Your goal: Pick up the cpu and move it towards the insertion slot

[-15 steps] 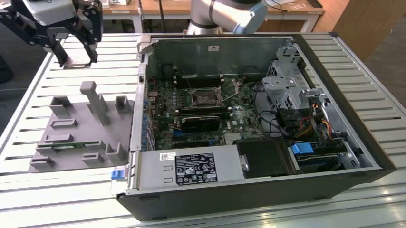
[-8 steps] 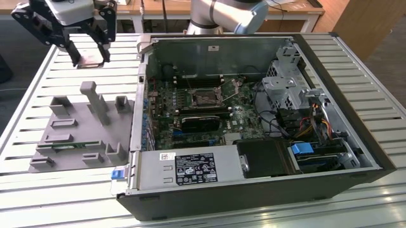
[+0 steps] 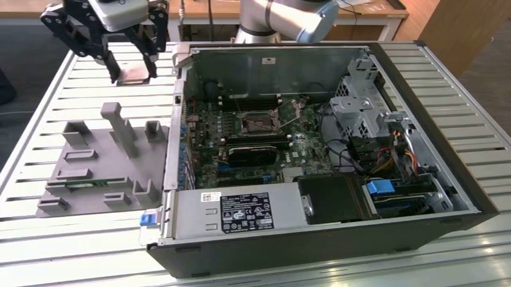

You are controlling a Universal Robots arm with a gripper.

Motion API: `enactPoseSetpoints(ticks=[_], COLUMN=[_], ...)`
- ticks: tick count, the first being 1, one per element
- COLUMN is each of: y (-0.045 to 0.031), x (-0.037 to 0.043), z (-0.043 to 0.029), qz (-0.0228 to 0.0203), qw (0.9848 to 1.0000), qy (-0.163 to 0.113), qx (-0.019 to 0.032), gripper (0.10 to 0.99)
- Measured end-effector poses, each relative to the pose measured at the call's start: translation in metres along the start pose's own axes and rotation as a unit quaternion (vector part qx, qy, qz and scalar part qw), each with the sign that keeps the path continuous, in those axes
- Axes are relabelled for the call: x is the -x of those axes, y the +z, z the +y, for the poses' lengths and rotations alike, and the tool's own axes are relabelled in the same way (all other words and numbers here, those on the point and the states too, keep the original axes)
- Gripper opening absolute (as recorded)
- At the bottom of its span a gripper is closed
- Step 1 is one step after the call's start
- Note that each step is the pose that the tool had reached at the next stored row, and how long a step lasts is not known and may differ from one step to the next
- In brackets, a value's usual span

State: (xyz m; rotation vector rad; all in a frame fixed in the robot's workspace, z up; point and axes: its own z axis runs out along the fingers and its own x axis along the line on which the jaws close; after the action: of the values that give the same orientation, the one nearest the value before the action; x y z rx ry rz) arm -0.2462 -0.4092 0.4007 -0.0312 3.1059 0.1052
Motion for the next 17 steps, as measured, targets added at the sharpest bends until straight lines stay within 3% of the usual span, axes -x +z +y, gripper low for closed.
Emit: enactPoseSetpoints(ticks=[17], y=[0.0023], x=[0.0701], z=[-0.0015], qz=[0.0010], qw=[1.0000], qy=[0.000], qx=[0.0000], gripper=[0.541])
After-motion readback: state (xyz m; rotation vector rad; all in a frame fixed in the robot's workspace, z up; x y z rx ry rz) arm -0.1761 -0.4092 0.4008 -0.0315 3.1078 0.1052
